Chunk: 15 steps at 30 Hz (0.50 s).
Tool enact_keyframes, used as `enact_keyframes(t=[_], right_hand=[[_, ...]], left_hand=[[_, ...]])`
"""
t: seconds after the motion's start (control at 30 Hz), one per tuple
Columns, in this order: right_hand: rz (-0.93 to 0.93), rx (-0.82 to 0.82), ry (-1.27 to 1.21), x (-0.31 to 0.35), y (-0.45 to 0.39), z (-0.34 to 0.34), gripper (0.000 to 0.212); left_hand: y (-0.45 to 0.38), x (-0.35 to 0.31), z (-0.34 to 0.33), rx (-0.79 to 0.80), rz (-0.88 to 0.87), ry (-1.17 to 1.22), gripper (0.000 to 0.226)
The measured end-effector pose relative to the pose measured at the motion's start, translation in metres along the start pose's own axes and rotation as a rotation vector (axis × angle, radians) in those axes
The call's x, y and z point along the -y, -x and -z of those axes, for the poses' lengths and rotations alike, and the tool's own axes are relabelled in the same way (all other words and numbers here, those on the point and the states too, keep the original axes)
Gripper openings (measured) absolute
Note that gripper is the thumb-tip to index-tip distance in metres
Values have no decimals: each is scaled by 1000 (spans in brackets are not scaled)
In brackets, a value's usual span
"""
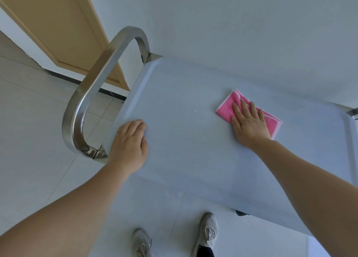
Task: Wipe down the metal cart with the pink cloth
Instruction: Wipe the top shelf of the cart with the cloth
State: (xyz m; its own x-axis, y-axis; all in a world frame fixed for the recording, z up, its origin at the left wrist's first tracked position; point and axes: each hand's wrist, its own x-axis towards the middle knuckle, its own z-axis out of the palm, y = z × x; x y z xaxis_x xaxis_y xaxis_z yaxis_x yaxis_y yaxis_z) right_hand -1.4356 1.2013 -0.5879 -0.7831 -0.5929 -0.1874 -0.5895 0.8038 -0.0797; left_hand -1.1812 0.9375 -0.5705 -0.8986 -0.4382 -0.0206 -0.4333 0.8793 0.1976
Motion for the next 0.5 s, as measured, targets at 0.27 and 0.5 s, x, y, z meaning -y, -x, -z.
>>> enact_keyframes(t=[0.27,0.5], right_hand=[[116,81,22,79,80,-18,60],[237,114,7,124,123,-20,57]], left_hand=[[0,9,-6,10,54,115,46],[-1,5,-2,22,55,50,51]])
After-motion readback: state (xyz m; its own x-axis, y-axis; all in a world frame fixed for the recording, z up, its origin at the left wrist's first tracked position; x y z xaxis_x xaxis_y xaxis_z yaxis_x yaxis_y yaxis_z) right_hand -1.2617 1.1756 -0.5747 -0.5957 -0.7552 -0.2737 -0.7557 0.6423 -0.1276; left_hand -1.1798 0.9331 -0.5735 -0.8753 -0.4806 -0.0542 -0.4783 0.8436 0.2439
